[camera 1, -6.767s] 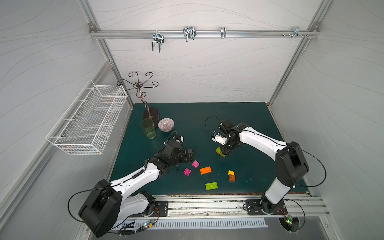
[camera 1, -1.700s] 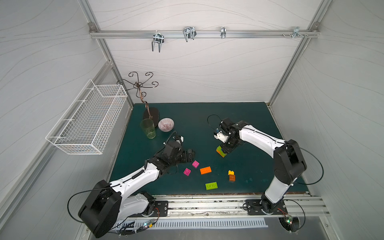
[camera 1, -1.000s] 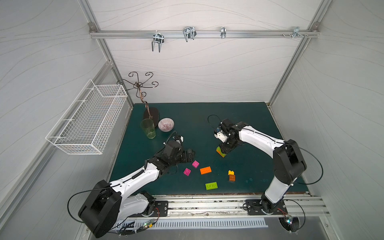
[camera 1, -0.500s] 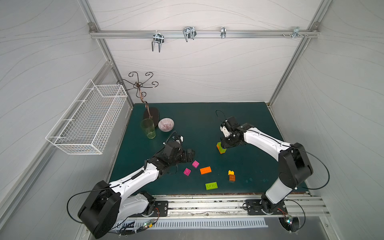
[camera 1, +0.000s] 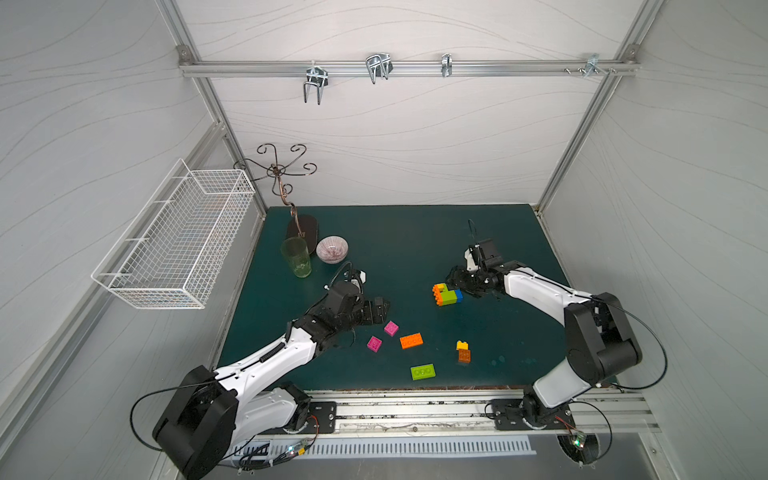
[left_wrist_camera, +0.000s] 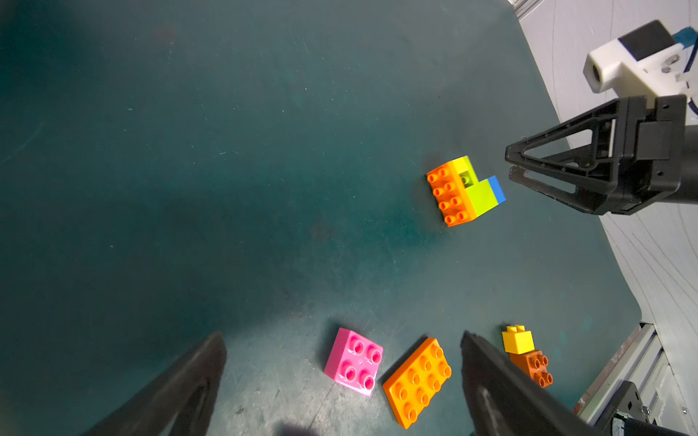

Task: Assemble the letter p with lego
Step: Place the lego brick at the center of the board, then adjust the lego brick at the center of the board.

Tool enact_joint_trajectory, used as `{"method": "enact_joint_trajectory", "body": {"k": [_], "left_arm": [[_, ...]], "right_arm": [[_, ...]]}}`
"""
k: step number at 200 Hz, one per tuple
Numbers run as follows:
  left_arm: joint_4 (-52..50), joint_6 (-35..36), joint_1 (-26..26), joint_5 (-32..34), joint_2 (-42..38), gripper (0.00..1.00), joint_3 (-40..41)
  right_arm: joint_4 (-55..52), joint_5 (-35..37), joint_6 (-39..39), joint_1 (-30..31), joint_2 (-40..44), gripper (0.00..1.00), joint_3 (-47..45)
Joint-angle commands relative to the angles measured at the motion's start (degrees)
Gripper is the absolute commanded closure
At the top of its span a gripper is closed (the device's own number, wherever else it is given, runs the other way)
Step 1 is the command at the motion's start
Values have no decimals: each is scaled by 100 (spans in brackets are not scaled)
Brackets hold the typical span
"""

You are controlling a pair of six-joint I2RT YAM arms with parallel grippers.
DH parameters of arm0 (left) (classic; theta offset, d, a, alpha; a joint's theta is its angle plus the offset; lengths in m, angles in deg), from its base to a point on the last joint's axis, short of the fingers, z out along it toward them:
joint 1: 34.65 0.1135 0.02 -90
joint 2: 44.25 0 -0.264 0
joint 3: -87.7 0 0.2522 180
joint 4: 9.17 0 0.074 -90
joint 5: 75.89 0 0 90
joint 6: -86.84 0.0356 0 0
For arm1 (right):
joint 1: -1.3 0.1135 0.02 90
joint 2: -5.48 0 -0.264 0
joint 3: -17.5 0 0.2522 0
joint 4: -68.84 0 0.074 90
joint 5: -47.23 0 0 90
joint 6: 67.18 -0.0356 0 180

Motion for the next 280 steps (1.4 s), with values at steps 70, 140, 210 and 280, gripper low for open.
{"method": "enact_joint_trajectory", "body": {"k": [70, 140, 210, 280], "left_arm": [[161, 75, -23, -32, 81, 1, -21], [148, 110, -23, 54, 93, 1, -22], [131, 153, -23, 113, 135, 1, -39], [140, 154, -20, 118, 169, 1, -61]], "right_arm": [[-73, -736, 1210, 145, 177, 21, -389], [-562, 208, 1485, 173, 675, 18, -515], [0, -1285, 2007, -306, -357, 2, 69], [305, -1370, 1750, 575, 39, 3, -489]]}}
